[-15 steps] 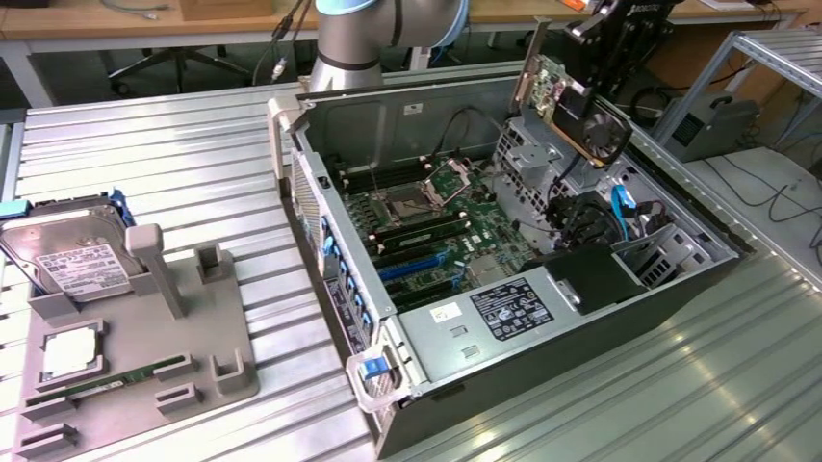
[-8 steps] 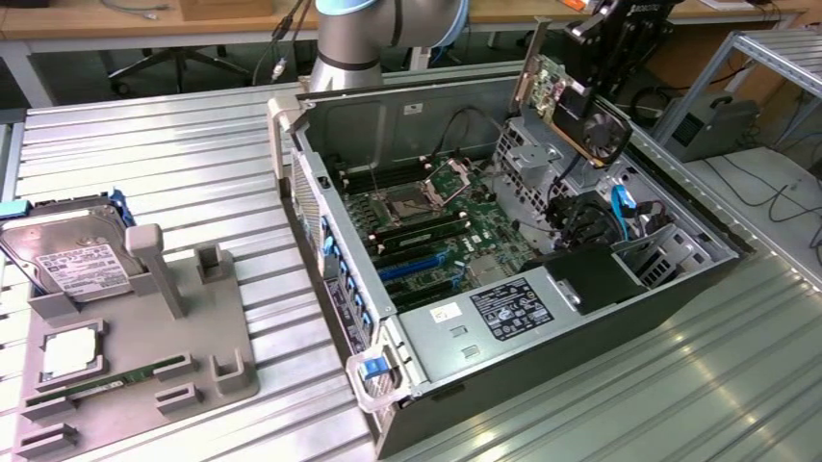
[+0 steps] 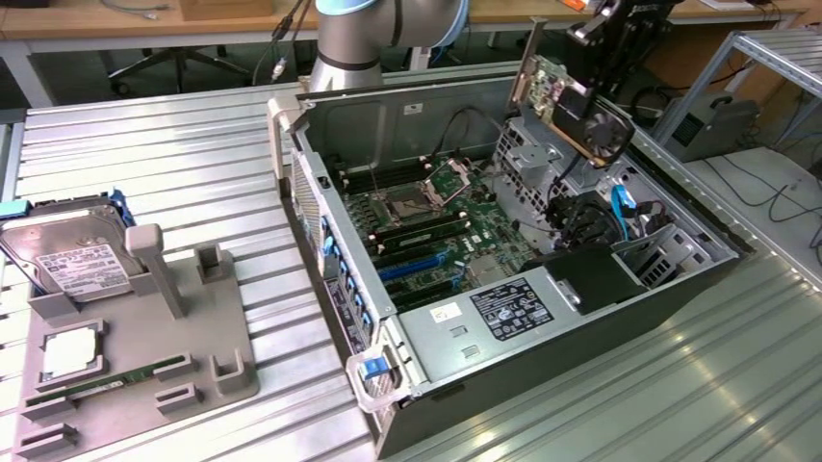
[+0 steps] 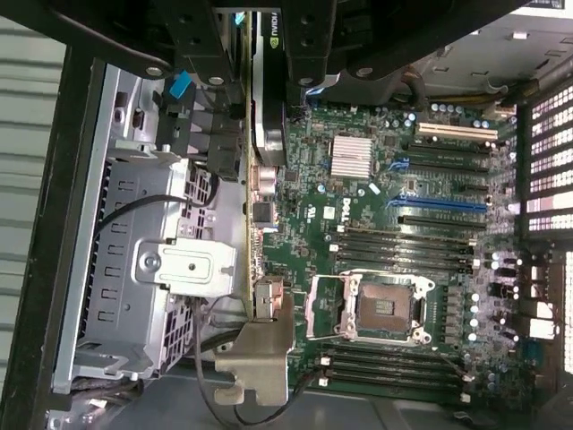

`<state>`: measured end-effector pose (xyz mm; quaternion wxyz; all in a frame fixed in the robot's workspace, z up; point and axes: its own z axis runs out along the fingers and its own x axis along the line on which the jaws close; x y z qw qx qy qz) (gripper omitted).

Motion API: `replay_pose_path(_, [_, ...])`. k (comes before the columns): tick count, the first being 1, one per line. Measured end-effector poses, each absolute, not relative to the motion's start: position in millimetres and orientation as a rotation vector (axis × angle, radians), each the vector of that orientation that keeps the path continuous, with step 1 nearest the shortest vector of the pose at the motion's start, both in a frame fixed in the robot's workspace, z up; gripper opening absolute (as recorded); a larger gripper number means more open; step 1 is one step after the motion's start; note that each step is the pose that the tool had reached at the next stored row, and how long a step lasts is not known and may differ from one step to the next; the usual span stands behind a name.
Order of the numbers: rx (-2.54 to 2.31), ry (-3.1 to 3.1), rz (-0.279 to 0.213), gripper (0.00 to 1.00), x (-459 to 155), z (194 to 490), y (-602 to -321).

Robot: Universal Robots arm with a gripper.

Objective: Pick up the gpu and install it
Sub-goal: 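Insert the gpu into the slot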

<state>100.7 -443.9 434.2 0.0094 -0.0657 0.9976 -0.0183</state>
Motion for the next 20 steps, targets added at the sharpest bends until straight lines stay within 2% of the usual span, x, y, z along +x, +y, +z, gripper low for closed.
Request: replay_pose_path(20, [-0.983,2.954,-0.048,0.27,100.7,434.0,-443.9])
